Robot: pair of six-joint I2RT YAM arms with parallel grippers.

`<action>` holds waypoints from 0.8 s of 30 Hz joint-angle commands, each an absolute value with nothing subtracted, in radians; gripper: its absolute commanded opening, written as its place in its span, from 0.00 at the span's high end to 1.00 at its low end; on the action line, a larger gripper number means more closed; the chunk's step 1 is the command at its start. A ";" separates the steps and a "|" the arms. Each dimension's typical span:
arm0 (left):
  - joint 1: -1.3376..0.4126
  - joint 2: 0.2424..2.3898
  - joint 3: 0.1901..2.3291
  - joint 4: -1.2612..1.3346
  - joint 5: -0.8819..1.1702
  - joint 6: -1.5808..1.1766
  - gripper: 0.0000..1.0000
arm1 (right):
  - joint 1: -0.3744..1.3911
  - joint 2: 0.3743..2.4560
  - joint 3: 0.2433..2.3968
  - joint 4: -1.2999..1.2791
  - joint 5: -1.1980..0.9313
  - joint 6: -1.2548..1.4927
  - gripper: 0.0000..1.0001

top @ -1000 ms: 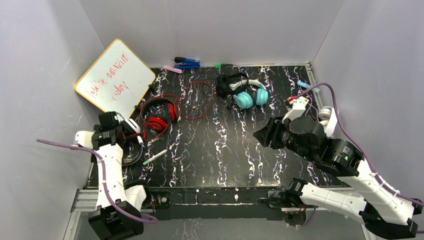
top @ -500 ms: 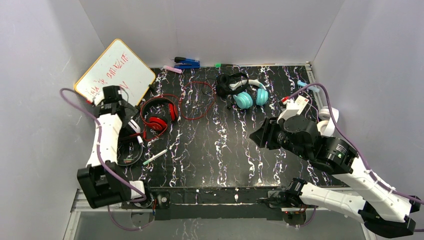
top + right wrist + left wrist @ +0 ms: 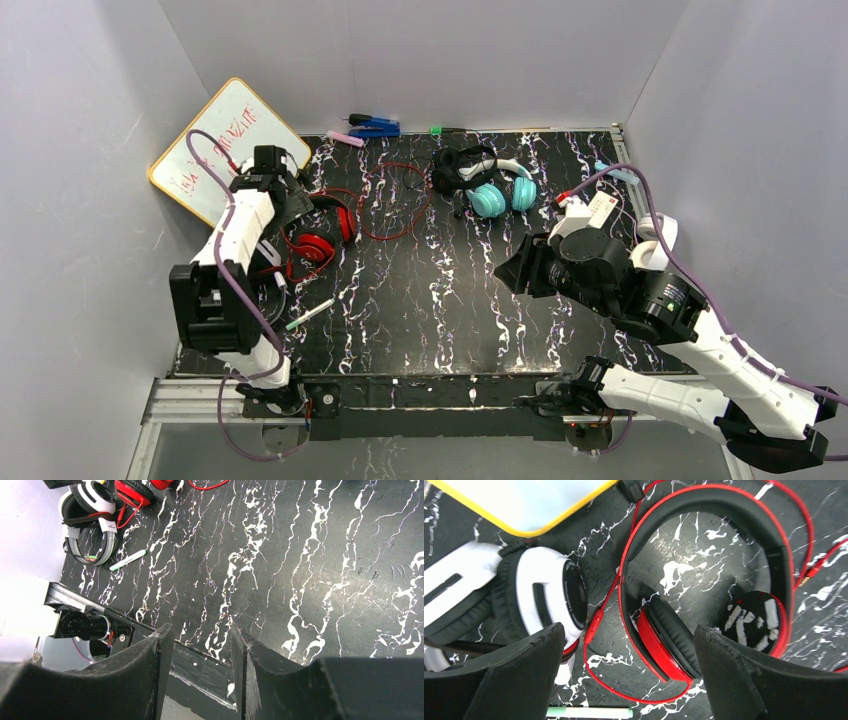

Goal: Wrap the headphones
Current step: Move the headphones to the center of the board.

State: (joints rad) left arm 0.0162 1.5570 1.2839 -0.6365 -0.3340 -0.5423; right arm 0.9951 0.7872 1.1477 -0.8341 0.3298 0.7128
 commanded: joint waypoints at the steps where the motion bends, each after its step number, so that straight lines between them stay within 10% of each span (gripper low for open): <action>1: 0.014 1.617 1.311 -0.637 -0.289 -0.524 0.02 | 0.993 0.781 1.150 -0.799 0.333 0.726 0.47; 8: -0.097 1.689 1.283 -0.600 -0.286 -0.528 0.03 | 0.994 0.785 1.139 -0.781 0.321 0.733 0.47; 24: -0.250 1.472 1.021 -0.537 -0.217 -0.698 0.49 | 0.994 0.769 1.106 -0.775 0.314 0.748 0.47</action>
State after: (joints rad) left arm -0.1696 1.6199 1.0744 -0.5240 -0.2794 -0.6083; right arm 0.9951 0.7807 1.1252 -0.8108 0.3180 0.7349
